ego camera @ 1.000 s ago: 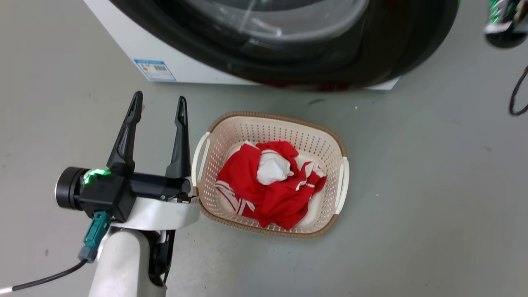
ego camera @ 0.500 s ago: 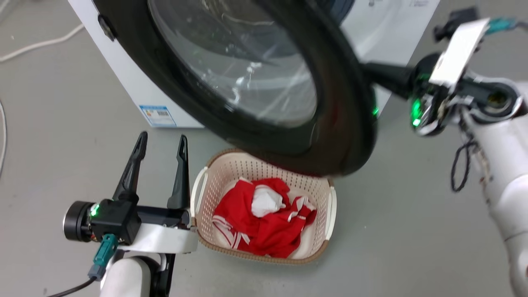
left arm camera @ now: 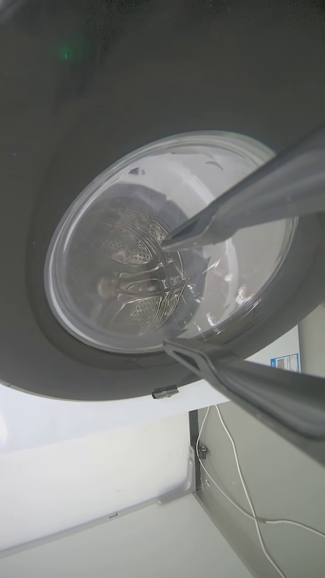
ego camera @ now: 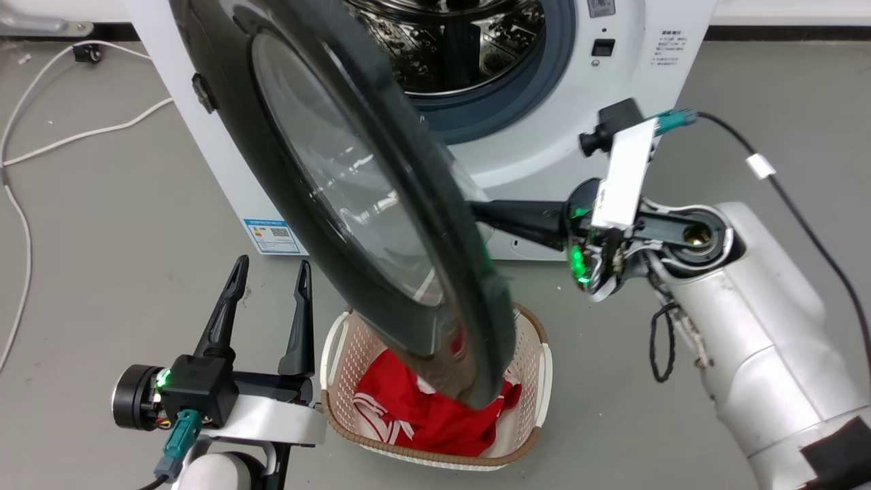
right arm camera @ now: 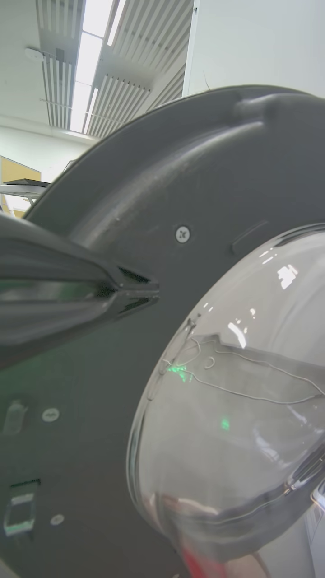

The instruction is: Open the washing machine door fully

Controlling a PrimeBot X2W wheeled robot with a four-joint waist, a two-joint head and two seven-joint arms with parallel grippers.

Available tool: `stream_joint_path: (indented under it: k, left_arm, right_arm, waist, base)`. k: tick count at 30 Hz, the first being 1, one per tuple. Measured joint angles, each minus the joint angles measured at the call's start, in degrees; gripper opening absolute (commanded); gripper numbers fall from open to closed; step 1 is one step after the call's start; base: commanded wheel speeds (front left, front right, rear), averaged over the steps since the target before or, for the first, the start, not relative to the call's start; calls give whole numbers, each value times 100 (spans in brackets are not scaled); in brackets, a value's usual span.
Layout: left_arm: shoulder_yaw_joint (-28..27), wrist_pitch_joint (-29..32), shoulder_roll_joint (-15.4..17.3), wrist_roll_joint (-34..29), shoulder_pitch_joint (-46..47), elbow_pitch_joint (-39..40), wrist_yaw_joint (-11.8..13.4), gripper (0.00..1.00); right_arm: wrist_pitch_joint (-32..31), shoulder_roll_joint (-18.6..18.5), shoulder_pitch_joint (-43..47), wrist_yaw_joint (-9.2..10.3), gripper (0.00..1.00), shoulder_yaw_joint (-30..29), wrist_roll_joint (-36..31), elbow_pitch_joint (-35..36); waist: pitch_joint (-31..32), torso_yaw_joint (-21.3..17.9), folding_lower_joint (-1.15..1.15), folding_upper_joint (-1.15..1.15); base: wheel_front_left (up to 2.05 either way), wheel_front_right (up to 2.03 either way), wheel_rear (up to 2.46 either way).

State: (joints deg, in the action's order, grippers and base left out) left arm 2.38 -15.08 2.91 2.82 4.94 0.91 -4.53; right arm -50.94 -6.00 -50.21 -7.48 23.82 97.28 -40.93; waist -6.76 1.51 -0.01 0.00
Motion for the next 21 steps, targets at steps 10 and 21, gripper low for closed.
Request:
stream_joint_path:
  k: [10,21]
  left_arm:
    - [27,0,0,48,-38,-8,26,100]
    - [1,0,0,91,-176,-40,102,100]
  right_arm:
    - [224,199,308,-1,0,196,45,350]
    - [2285,44,1379,-1,0,-829,-126,1282]
  waist:
    - [105,96,0,0]
    - [239,28,0,0]
  base:
    - [0,0,0]
    - [0,0,0]
